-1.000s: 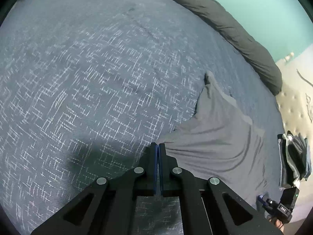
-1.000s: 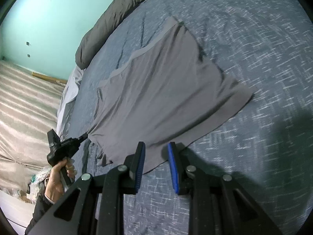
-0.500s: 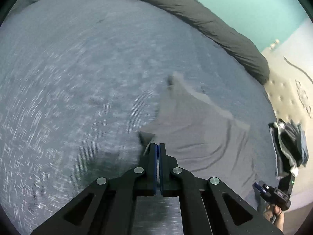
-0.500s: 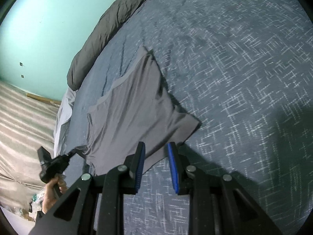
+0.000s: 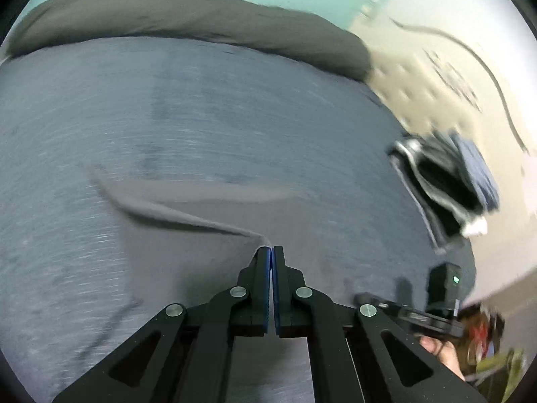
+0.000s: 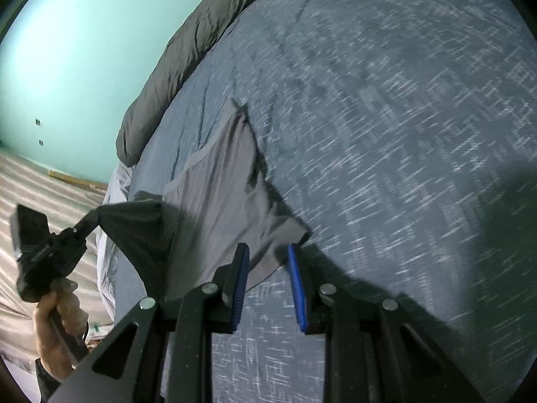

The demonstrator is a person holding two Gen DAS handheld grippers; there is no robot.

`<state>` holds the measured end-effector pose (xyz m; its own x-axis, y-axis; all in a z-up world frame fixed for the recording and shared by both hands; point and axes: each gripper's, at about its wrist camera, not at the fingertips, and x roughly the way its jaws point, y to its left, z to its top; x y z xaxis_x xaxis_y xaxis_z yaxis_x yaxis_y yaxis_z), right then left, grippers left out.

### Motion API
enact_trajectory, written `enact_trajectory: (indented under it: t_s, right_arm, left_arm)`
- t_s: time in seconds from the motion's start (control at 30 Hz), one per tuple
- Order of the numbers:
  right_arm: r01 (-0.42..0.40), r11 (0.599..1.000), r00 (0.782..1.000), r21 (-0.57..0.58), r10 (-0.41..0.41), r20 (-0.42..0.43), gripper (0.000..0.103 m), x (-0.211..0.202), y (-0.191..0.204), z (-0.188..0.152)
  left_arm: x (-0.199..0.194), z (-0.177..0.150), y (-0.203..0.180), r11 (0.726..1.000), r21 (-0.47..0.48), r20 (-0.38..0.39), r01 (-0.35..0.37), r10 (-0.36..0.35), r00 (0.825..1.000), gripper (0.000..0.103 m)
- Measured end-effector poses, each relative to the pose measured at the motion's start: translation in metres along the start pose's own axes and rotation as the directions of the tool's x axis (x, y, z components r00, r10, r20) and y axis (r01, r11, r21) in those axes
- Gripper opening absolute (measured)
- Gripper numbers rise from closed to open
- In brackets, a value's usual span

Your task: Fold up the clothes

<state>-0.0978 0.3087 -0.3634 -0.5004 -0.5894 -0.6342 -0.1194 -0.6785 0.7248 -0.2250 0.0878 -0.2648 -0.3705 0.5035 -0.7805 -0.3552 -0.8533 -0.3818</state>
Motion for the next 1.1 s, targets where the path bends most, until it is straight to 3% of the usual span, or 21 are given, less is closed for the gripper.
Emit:
enact_trajectory:
  t_s: [0.17,0.33,0.4,0.43,0.53,0.67,0.77,0.87,1.1]
  right_arm:
    - [-0.022,1.000,1.000,0.020,0.022,0.013,0.023,-0.008,-0.008,0.002]
    - [-0.038,0.999,0.999,0.029,0.037,0.024,0.023,-0.010,-0.012,0.005]
    - [-0.045,0.999,0.999,0.018,0.045,0.028,0.023,-0.009,-0.009,0.007]
    - [-0.049,0.999,0.998,0.013,0.048,0.029,0.023,-0.009,-0.007,0.008]
    - [-0.066,0.998,0.997,-0.004,0.066,0.034,0.023,-0.007,-0.002,0.010]
    - [-0.068,0.996,0.997,-0.057,0.070,0.033,0.026,-0.005,0.008,0.009]
    - [-0.060,0.995,0.998,-0.084,0.061,0.016,0.039,0.004,0.016,0.008]
    - [-0.047,0.995,0.999,-0.088,0.048,0.017,0.039,0.012,0.019,0.010]
    - [-0.001,0.991,0.999,-0.131,0.006,0.034,0.039,0.018,0.029,0.017]
  left_arm:
    - [0.071,-0.006,-0.076,0.993,0.097,-0.121,0.061,-0.049,0.991,0.001]
    - [0.123,-0.029,-0.094,0.993,0.100,-0.207,0.059,-0.038,0.978,0.001]
    - [0.124,-0.031,-0.092,0.994,0.091,-0.214,0.062,-0.041,0.976,0.003]
    - [0.124,-0.031,-0.090,0.994,0.088,-0.216,0.065,-0.044,0.975,0.007]
    - [0.103,-0.025,-0.076,0.996,0.072,-0.176,0.059,-0.046,0.983,0.033]
    - [0.064,-0.013,-0.047,0.999,0.045,-0.095,0.018,-0.014,0.995,0.043]
    - [0.048,-0.005,-0.015,0.999,-0.001,-0.059,-0.039,0.039,0.997,0.045]
    - [0.045,0.003,0.011,0.995,-0.035,-0.050,-0.093,0.091,0.995,0.046]
    - [0.075,0.021,0.013,0.991,0.039,-0.081,-0.124,0.127,0.989,0.046]
